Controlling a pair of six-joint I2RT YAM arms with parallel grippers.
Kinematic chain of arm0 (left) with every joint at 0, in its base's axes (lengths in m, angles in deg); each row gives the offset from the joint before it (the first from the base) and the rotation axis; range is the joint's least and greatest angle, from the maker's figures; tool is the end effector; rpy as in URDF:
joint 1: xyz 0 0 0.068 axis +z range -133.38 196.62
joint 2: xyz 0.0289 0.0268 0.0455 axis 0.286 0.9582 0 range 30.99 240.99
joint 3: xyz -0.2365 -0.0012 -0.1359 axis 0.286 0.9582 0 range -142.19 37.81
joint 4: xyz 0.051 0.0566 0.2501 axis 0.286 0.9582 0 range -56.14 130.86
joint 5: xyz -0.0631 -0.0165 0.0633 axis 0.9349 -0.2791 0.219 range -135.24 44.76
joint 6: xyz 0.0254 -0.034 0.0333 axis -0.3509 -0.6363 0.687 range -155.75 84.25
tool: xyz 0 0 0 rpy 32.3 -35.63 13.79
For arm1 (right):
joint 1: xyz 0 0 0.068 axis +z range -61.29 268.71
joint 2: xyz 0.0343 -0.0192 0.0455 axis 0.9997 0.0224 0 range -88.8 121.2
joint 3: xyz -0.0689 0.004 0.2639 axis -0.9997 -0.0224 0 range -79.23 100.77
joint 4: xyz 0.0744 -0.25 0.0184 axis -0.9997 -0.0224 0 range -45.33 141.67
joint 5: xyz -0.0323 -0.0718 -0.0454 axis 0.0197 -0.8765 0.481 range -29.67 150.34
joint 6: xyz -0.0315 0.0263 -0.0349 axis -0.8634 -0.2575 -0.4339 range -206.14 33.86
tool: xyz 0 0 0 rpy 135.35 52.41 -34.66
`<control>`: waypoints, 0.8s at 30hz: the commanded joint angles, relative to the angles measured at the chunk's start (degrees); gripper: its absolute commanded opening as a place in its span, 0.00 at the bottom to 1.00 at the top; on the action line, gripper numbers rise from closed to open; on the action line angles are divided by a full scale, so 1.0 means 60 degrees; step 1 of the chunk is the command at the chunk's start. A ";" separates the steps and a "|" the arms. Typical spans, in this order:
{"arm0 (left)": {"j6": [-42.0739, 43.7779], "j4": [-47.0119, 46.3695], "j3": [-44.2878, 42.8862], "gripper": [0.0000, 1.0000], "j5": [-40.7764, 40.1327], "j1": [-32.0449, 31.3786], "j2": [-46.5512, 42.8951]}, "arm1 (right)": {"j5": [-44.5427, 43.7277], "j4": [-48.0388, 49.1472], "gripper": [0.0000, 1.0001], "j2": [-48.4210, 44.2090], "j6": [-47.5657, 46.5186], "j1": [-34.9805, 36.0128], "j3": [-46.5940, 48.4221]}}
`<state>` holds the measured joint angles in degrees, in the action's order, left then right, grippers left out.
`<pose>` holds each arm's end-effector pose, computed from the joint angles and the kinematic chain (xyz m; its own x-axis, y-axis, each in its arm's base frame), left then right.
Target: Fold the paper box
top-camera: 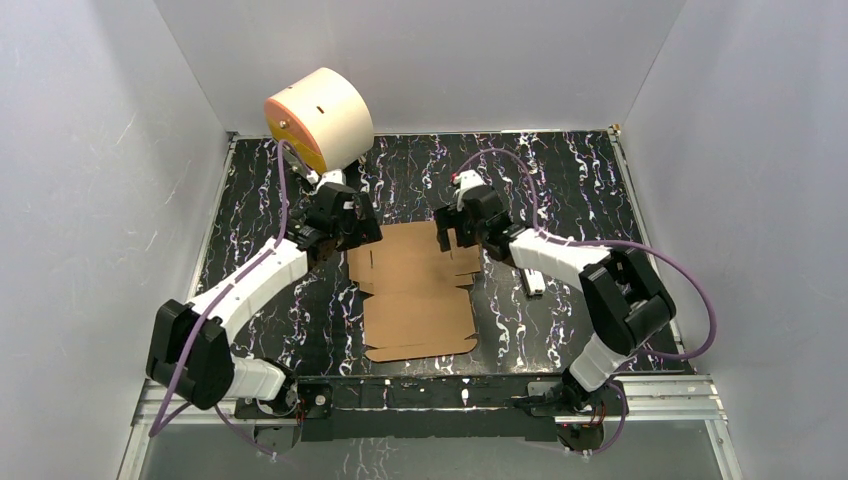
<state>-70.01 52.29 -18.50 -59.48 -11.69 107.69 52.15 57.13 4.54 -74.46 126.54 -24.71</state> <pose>0.2633 -0.1318 0.2732 -0.6201 -0.2858 -0.7306 -0.0702 0.9478 -0.3111 0.2836 0.2137 0.2101 -0.5294 -0.1572 -0.8337 -0.4144 0.9054 0.0924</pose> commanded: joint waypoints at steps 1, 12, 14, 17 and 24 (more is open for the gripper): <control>0.0286 -0.1157 -0.0078 0.93 0.1554 0.0442 0.0359 | 0.0612 -0.0821 0.98 0.0430 -0.0085 -0.0882 0.1025; 0.0375 -0.1951 -0.1560 0.92 0.2819 0.0530 0.3499 | 0.2863 -0.0894 0.88 0.1920 0.0740 -0.2256 0.2339; 0.0352 -0.1987 -0.1716 0.91 0.2993 0.0519 0.3853 | 0.3187 -0.0856 0.85 0.2128 0.0861 -0.2310 0.2481; 0.0383 -0.1930 -0.1798 0.90 0.2999 0.0522 0.4205 | 0.3411 -0.0807 0.83 0.2464 0.0988 -0.2358 0.2713; 0.0484 -0.1712 -0.1840 0.88 0.3088 0.0518 0.4564 | 0.3691 -0.0733 0.79 0.3024 0.1244 -0.2393 0.3017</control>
<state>-68.09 40.95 -27.44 -42.56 -8.68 135.10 71.91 51.42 21.72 -68.64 112.66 -9.47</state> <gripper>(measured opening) 0.887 0.802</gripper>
